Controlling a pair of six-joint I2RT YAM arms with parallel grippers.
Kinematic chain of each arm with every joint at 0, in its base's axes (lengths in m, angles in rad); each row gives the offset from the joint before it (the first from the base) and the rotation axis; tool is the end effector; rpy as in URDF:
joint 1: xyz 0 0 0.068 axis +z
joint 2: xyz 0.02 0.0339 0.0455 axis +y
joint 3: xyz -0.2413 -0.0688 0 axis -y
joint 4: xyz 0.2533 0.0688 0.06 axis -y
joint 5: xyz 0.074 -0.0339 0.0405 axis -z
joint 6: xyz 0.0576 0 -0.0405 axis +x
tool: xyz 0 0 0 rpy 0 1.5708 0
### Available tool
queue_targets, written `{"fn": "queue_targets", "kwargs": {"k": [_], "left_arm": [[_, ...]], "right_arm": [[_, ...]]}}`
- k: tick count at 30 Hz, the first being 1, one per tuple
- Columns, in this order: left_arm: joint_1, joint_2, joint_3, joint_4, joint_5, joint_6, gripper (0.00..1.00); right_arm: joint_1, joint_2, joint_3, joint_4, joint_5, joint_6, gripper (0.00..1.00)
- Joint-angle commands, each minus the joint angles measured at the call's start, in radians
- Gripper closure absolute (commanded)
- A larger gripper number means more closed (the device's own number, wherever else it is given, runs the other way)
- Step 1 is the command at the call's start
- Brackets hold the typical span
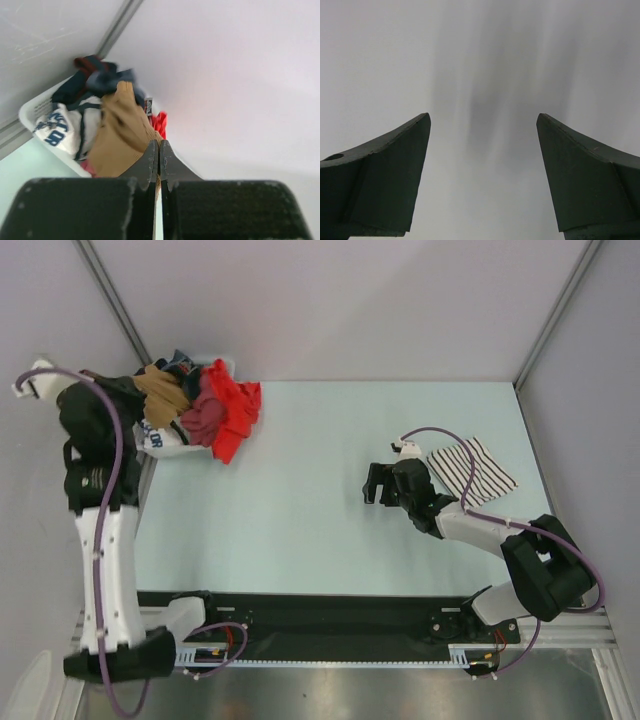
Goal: Fold and stack the tank tops
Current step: Grab the tank top from the pile, then move the tank top to the center of the board
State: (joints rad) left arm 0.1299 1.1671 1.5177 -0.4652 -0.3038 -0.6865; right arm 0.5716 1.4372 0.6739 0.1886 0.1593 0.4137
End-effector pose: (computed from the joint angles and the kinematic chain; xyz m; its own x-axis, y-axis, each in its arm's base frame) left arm 0.2661 0.0521 0.4640 0.1774 -0.5868 -0.7901 -0.3954 0.6927 -0.6032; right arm 0.2759 0.1666 0.1498 -0.5883 0.0935 -0.8032 -0.2028 0.9445 0.2585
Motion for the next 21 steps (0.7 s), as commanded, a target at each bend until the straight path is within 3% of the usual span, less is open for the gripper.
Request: {"fn": "queue_targets", "kwargs": {"k": [1,4,10,13,15,21], "left_arm": [[-0.026,-0.171,-0.045,0.1,0.089,-0.045,1.0],[-0.059,-0.28,-0.066,0.063,0.153,-0.087,1.0],[-0.075,-0.471,0.039,-0.016,-0.004,-0.039,1.0],[-0.075,-0.475,0.1,-0.02,0.092,-0.027,1.0],[-0.076,-0.484,0.098,0.002,0.234,-0.062,1.0],[-0.076,-0.495,-0.048,0.184,0.608,-0.264,1.0]], "right_arm": [[-0.004,-0.008,0.029,0.011,0.008,-0.004,0.08],[-0.006,-0.008,0.029,0.012,0.008,-0.003,0.09],[-0.006,-0.008,0.03,0.009,-0.001,-0.003,0.09],[-0.006,-0.004,0.03,0.014,-0.007,-0.004,0.09],[-0.006,0.003,0.035,0.014,-0.009,-0.004,0.09],[-0.004,0.002,0.035,0.008,0.003,-0.004,0.08]]}}
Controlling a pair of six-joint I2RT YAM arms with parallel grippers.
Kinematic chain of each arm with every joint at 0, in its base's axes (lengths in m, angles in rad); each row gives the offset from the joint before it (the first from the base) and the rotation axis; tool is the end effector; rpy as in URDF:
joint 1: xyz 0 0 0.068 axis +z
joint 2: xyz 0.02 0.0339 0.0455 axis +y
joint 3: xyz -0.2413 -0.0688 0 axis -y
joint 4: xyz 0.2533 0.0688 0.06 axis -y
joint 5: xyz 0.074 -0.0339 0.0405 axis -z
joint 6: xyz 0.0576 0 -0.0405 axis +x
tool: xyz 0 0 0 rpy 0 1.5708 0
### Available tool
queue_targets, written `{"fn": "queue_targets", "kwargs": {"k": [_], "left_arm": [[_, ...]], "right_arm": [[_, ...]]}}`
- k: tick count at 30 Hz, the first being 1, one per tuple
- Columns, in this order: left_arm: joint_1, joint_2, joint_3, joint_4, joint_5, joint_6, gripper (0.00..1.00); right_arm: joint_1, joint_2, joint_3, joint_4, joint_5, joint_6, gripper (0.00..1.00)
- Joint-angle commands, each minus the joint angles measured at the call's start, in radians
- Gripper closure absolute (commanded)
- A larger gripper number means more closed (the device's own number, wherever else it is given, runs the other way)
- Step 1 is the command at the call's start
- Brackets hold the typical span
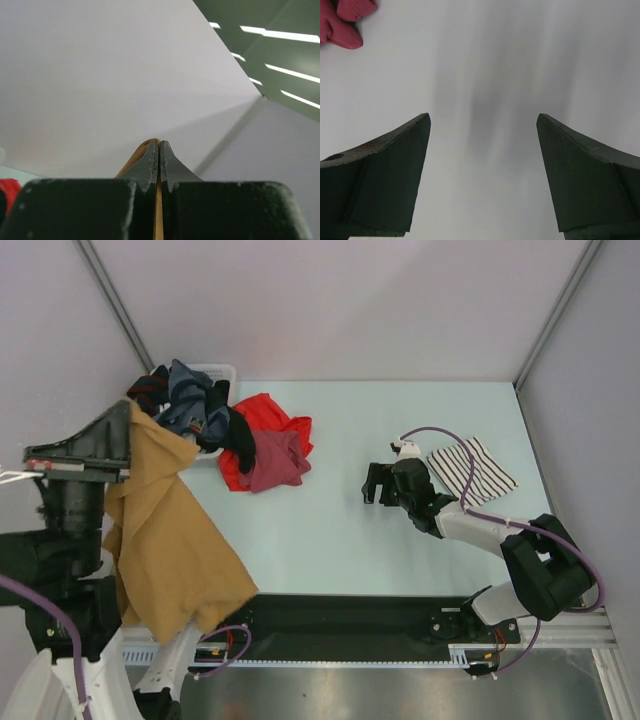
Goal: Fold and stack the tank tops
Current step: Move the tank top to the center of the board
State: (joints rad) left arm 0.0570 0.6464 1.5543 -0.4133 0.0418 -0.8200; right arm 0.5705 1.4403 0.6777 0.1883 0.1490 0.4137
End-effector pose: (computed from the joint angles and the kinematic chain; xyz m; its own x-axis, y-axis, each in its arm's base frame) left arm 0.0518 0.0005 0.5579 0.3381 -0.7124 -0.6150 0.3327 0.7017 -0.6300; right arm 0.2766 0.1673 0.1500 -0.5912 0.0930 -0.8012 -0.2092 0.9417 0.2637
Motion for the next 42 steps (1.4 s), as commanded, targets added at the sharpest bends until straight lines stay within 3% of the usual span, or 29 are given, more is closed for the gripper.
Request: {"fn": "queue_targets", "kwargs": {"k": [1,12,15,17,19,20,22,23,26,29,32,34,35,38,42], "left_arm": [[-0.003,0.024,-0.1,0.154,0.288,-0.169,1.0],[-0.005,0.022,-0.198,0.234,0.414,-0.24,1.0],[-0.049,0.051,-0.253,0.252,0.406,-0.234,1.0],[-0.193,0.078,-0.281,0.248,0.348,-0.18,1.0],[-0.328,0.11,-0.295,0.229,0.19,-0.096,1.0],[-0.473,0.124,-0.306,0.232,0.143,-0.078,1.0],[-0.602,0.175,-0.315,0.237,0.011,-0.021,1.0],[-0.723,0.193,-0.316,0.243,-0.032,-0.005,1.0],[-0.903,0.272,-0.313,0.263,-0.163,0.053,1.0],[-0.988,0.364,-0.309,0.291,-0.177,0.071,1.0],[-1.005,0.452,-0.3,0.295,-0.154,0.07,0.98],[-1.005,0.492,-0.313,0.283,-0.172,0.065,0.86],[-1.002,0.501,-0.316,0.28,-0.207,0.073,0.52],[-1.002,0.53,-0.32,0.208,-0.278,0.11,0.0],[-0.961,0.564,-0.31,0.008,-0.419,0.162,0.0]], "right_arm": [[-0.003,-0.003,0.031,0.008,0.017,-0.004,0.08],[-0.004,-0.027,0.016,0.013,0.052,-0.004,0.08],[-0.006,-0.023,0.017,0.013,0.058,-0.006,0.08],[-0.006,-0.023,0.017,0.011,0.06,-0.007,0.08],[-0.006,-0.021,0.016,0.011,0.066,-0.009,0.08],[-0.006,-0.021,0.016,0.011,0.069,-0.009,0.08],[-0.006,-0.021,0.017,0.008,0.075,-0.01,0.08],[-0.008,-0.023,0.017,0.005,0.08,-0.01,0.08],[-0.009,-0.035,0.013,-0.004,0.109,-0.006,0.08],[-0.017,-0.064,-0.006,-0.007,0.164,0.011,0.08],[-0.026,-0.11,-0.024,-0.027,0.228,0.048,0.07],[-0.052,-0.136,-0.029,-0.058,0.311,0.1,0.06],[-0.07,-0.144,-0.03,-0.099,0.332,0.117,0.06],[-0.139,-0.179,-0.046,-0.144,0.35,0.167,0.05],[-0.182,-0.213,-0.084,-0.11,0.284,0.172,0.05]]}}
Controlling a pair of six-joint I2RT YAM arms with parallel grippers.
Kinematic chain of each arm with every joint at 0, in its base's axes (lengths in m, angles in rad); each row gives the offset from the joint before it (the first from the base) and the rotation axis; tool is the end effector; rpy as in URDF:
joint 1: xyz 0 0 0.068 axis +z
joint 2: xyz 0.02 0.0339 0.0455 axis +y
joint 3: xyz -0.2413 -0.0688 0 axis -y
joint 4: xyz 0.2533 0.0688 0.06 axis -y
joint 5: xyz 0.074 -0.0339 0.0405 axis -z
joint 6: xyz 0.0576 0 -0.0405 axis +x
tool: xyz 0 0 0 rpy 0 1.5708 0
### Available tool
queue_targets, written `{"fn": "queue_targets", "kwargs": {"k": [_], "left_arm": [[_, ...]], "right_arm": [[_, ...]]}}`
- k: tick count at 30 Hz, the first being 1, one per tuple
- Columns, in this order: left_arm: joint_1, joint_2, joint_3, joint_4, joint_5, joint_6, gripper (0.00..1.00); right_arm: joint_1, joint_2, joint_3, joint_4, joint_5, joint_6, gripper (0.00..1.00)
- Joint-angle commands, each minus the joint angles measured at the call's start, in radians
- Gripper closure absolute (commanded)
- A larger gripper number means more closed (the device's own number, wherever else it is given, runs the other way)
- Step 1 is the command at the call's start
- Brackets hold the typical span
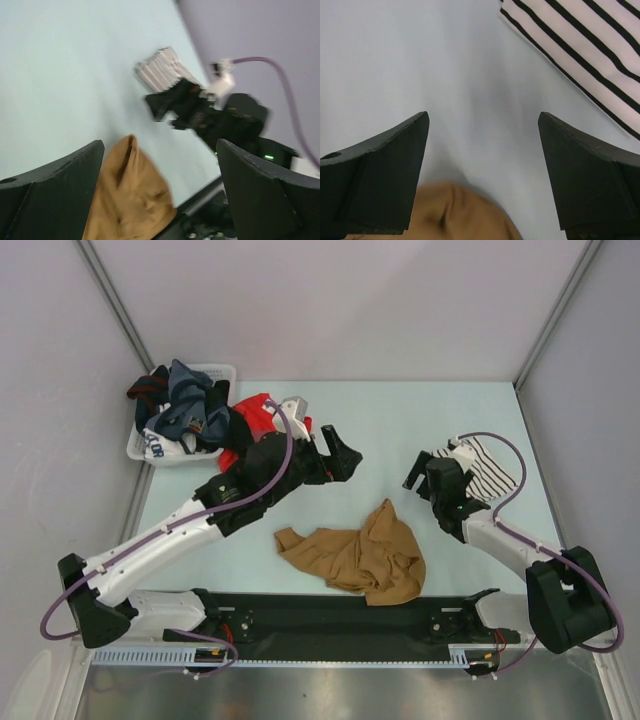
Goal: Fold and stack the tank tops
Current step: Move the tank top to the center of the board
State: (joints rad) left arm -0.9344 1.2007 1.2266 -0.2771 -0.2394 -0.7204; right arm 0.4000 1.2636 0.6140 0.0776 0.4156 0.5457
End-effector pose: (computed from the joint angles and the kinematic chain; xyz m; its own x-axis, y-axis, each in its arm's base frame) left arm 0.1954 -0.2414 0.3727 -0.5364 -0.3525 -0.7668 0.3871 0.7046 -0.5947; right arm 0.2776 0.0921 0.1695 -0.4488 0.3258 -0.8321 0.2215 0.9427 0.2496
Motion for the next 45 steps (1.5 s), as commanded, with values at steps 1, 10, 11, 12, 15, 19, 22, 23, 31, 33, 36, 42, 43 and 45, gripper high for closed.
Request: {"fn": "queue_targets", "kwargs": {"k": [1,10,11,12,15,19,22,23,31,33,36,42,43,45], "left_arm": [[0.055,0.028,0.004,-0.16,-0.146,0.061,0.0],[0.376,0.069,-0.248,-0.169,-0.271,-0.068,0.0],[0.408,0.086,-0.245,-0.171,-0.309,-0.065,0.0],[0.425,0.108,-0.239,-0.18,-0.325,-0.054,0.0],[0.491,0.239,-0.162,-0.243,-0.345,-0.01,0.0],[0.534,0.504,0.018,-0.361,-0.402,0.026,0.0],[0.574,0.643,0.092,-0.363,-0.371,0.053,0.0],[0.592,0.669,0.105,-0.349,-0.354,0.061,0.0],[0.638,0.859,0.257,-0.372,-0.321,0.102,0.0],[0.654,0.837,0.219,-0.282,-0.255,0.148,0.22],[0.677,0.806,0.163,-0.229,-0.181,0.173,0.39],[0.694,0.69,0.039,-0.107,-0.049,0.217,1.0],[0.692,0.657,-0.029,-0.079,-0.032,0.22,1.0],[0.683,0.581,-0.07,-0.053,-0.011,0.22,1.0]], "right_arm": [[-0.012,-0.036,-0.022,0.004,0.014,0.04,0.05],[-0.01,-0.003,-0.01,0.011,-0.032,0.039,0.05],[-0.012,-0.003,-0.011,0.013,-0.037,0.039,0.05],[-0.01,-0.001,-0.01,0.013,-0.038,0.039,0.05],[-0.012,0.0,-0.008,0.016,-0.043,0.037,0.05],[-0.01,0.01,-0.005,0.016,-0.051,0.037,0.05],[-0.012,0.011,-0.005,0.021,-0.06,0.036,0.05],[-0.012,0.013,-0.003,0.021,-0.061,0.036,0.05],[-0.013,0.016,-0.005,0.025,-0.069,0.034,0.05],[-0.013,0.017,-0.006,0.027,-0.072,0.033,0.05],[-0.015,0.017,-0.005,0.03,-0.081,0.034,0.05],[-0.02,0.013,-0.008,0.028,-0.093,0.036,0.05],[-0.021,0.014,-0.01,0.033,-0.093,0.034,0.05],[-0.024,0.013,-0.01,0.033,-0.1,0.033,0.05]]}}
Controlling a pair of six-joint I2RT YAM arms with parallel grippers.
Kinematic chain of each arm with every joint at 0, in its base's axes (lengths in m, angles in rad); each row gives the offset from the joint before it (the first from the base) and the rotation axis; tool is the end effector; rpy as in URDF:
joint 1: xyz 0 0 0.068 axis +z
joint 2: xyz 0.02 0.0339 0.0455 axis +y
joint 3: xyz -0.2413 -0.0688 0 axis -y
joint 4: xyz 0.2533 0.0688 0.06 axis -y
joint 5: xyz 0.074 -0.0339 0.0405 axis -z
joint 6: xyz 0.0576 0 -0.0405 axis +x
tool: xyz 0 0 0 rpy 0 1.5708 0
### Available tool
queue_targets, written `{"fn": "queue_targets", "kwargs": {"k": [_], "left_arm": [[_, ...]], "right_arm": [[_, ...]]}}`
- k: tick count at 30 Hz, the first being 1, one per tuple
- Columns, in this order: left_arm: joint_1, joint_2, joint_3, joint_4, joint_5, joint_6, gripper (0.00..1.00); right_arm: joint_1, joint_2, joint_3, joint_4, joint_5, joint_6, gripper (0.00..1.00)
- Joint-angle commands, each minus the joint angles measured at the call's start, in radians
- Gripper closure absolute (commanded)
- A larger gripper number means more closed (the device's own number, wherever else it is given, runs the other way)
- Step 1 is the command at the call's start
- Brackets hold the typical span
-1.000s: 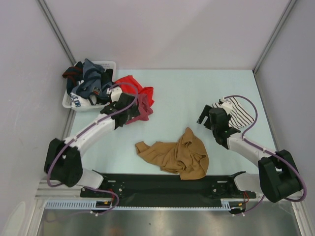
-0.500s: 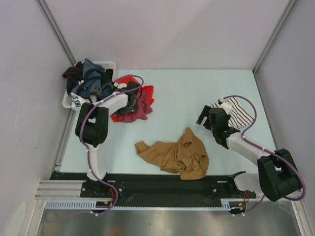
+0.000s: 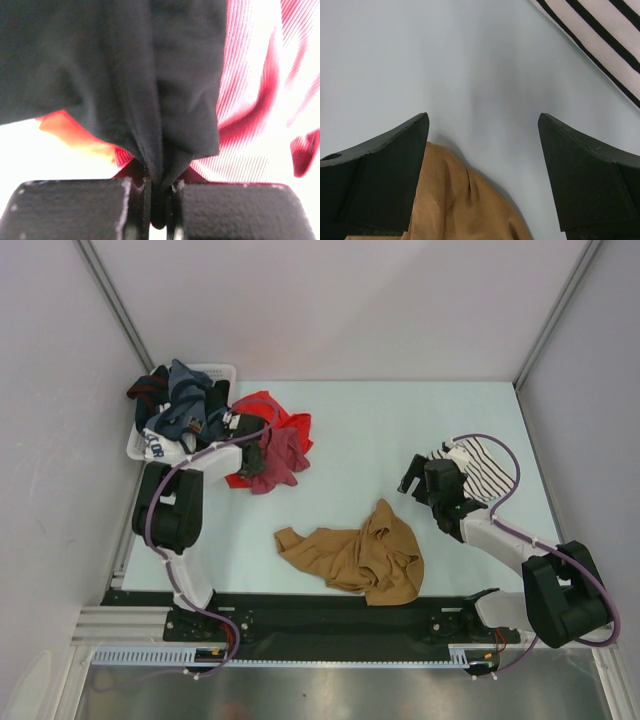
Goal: Fold and stack the tank tops
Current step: Move the tank top to the center of the board
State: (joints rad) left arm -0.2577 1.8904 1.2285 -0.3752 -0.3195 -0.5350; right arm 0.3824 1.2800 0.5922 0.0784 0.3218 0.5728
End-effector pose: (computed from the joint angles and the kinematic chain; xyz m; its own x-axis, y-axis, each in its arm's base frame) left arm 0.3894 -0.0839 0.1234 -0.7608 -0.3001 -0.5755 -0.3492 0.9367 -0.0267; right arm 0.2759 0.0913 0.1566 -0.5077 0.3500 -0.7872 0.1925 0.9367 0.2923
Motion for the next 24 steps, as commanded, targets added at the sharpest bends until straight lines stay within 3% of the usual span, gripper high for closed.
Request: {"fn": "queue_targets", "kwargs": {"k": [1,9,13,16,18,19,23,24], "left_arm": [[0.002,-0.129,-0.084,0.035,0.069,0.033,1.0],[-0.046,-0.362,-0.04,-0.051,0.108,0.033,1.0],[-0.011,-0.383,0.195,-0.146,0.129,0.029,1.0],[0.115,-0.356,0.415,-0.246,0.164,-0.034,1.0],[0.257,-0.335,0.497,-0.28,0.23,-0.118,1.0],[0.382,-0.327,0.552,-0.287,0.237,-0.156,1.0],[0.572,-0.261,0.601,-0.278,0.307,-0.307,1.0],[0.59,-0.226,0.615,-0.292,0.303,-0.341,0.93]], "right_arm": [[-0.007,-0.002,0.012,0.034,-0.009,0.009,0.05],[-0.01,-0.002,0.009,0.037,-0.021,0.009,0.06],[-0.01,-0.004,0.006,0.04,-0.024,0.009,0.06],[-0.011,0.002,0.006,0.043,-0.029,0.01,0.06],[-0.011,0.007,0.008,0.043,-0.038,0.01,0.06],[-0.011,0.007,0.008,0.044,-0.044,0.012,0.06],[-0.011,0.004,0.006,0.047,-0.059,0.015,0.07],[-0.011,0.002,0.004,0.05,-0.061,0.015,0.07]]}}
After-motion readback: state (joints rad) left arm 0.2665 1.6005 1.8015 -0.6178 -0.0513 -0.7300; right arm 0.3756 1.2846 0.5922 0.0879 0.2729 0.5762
